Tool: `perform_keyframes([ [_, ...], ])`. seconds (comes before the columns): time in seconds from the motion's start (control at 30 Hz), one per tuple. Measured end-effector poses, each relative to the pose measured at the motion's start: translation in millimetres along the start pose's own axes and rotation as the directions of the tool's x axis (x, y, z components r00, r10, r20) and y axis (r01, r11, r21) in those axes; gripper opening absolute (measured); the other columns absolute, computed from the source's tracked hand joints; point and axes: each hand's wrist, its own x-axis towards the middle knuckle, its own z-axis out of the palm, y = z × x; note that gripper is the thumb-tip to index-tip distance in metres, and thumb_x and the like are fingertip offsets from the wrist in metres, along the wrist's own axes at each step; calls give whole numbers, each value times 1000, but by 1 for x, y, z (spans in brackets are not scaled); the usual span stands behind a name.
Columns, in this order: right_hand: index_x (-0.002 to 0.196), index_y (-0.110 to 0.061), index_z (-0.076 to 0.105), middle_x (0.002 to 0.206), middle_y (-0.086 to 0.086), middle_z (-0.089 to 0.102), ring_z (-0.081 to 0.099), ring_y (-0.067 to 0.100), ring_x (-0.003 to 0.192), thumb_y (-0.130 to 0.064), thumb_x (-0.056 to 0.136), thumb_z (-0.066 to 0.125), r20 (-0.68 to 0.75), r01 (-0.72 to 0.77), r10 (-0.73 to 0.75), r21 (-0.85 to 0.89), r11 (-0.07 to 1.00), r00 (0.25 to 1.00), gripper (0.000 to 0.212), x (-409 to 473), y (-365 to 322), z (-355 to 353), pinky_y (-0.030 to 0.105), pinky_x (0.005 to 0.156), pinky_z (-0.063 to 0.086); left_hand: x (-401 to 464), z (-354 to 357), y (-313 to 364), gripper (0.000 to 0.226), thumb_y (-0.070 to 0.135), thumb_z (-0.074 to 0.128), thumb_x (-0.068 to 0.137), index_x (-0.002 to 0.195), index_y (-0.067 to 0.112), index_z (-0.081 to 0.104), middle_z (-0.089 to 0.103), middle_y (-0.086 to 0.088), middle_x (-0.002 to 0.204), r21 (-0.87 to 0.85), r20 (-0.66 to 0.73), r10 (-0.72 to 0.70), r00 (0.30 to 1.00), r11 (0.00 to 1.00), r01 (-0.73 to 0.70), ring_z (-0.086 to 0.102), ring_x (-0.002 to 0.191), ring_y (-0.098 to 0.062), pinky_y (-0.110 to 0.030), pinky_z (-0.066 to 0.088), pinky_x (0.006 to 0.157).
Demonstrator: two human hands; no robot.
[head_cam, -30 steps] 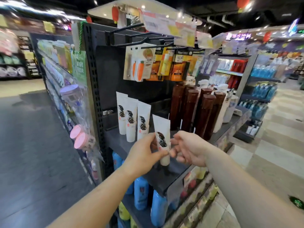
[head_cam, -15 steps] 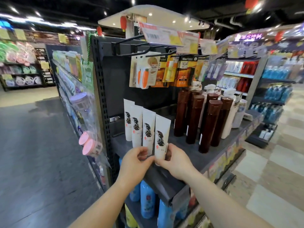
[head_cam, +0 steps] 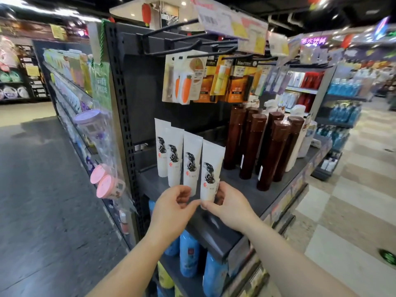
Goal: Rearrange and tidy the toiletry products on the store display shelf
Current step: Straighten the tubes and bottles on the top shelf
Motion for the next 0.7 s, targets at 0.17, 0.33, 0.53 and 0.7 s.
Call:
perform_keyframes([
  [0.17, 112, -33, 56, 103, -19, 67, 61, -10, 90, -36, 77, 77, 22, 10, -13, 161, 987, 1000, 41, -5, 1, -8, 12, 79, 49, -4, -3, 16, 36, 37, 73, 79, 112, 28, 61, 61, 15, 107, 183, -16, 53, 998, 982, -49, 58, 96, 0, -20, 49, 82],
  [0.33, 136, -25, 48, 135, -5, 55, 47, 16, 127, -57, 89, 47, -26, 172, -188, -291, 941, 982, 57, -20, 17, -29, 36, 105, 38, -32, 7, 54, 40, 45, 66, 81, 114, 22, 63, 59, 4, 109, 577, -52, 166, 985, 810, -106, 54, 106, -18, -27, 42, 85],
  [0.53, 144, -21, 39, 155, 0, 31, 12, 21, 147, -68, 87, 9, 95, 357, -377, -589, 725, 921, 80, -66, 71, -103, 45, 117, 4, -92, 85, 112, 60, 57, 59, 81, 124, 15, 62, 56, -11, 126, 848, 4, 238, 971, 514, -129, 48, 119, -33, -46, 39, 99],
  [0.7, 148, -26, 30, 159, -1, 21, 3, 21, 148, -67, 93, 18, 105, 272, -265, -613, 741, 959, 70, -91, 145, -204, 47, 116, -2, -96, 199, 150, 61, 58, 46, 89, 140, 25, 46, 38, -3, 148, 757, 86, 174, 981, 629, -178, 30, 137, -23, -36, 21, 114],
])
